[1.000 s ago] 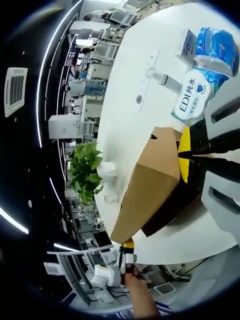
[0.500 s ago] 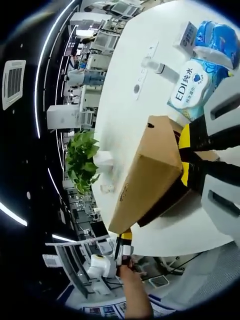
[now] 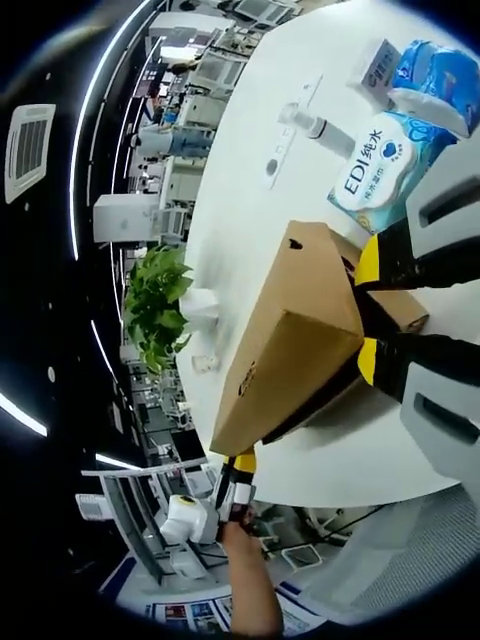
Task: Operate the shoe box by opening the lid, removing the specified soft item, and placing it in the target area until the item is outside and the box remains undamaged.
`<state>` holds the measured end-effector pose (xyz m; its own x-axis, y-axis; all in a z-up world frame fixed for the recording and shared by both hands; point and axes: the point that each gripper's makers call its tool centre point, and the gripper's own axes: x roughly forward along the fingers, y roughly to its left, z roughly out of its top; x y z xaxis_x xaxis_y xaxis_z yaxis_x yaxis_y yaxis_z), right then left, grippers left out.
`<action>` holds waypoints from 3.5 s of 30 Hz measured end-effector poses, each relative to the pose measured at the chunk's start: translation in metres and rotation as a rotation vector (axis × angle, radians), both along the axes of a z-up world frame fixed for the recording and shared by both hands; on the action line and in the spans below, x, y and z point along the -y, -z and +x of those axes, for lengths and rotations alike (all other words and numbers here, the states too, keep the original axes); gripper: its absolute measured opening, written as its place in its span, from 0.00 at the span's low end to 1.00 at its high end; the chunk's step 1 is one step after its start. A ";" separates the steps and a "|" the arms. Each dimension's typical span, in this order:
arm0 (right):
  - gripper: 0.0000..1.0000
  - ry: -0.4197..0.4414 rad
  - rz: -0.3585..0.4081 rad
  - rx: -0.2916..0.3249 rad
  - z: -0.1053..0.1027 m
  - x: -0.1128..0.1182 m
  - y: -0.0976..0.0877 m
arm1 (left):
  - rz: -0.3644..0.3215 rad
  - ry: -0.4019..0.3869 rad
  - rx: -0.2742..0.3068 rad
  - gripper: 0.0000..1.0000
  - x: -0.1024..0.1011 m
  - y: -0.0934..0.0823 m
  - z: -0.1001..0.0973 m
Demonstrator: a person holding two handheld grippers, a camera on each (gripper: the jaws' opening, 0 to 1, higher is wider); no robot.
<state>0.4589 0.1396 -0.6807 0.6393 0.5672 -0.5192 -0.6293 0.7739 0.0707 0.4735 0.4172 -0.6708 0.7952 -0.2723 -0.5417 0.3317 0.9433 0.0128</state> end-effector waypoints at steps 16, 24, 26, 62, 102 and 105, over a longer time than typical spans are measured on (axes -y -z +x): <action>0.22 -0.071 -0.054 0.015 -0.008 -0.004 0.010 | 0.041 0.052 -0.039 0.30 0.002 0.014 -0.008; 0.23 -0.080 -0.068 0.007 -0.010 -0.005 0.016 | 0.055 0.071 -0.058 0.30 0.006 0.020 -0.011; 0.24 -0.081 -0.072 0.005 -0.011 -0.005 0.018 | 0.055 0.073 -0.062 0.30 0.006 0.022 -0.012; 0.30 -0.121 -0.140 0.019 -0.016 -0.008 0.035 | 0.049 0.073 -0.119 0.32 0.008 0.047 -0.019; 0.28 -0.078 -0.124 0.011 -0.014 -0.011 0.039 | 0.033 0.078 -0.112 0.32 0.013 0.052 -0.014; 0.27 -0.080 -0.121 0.011 -0.014 -0.011 0.040 | 0.030 0.082 -0.114 0.32 0.013 0.052 -0.013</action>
<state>0.4450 0.1508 -0.7206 0.6006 0.5502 -0.5801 -0.6896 0.7236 -0.0276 0.4609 0.4046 -0.7224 0.7038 -0.3165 -0.6360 0.4089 0.9126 -0.0017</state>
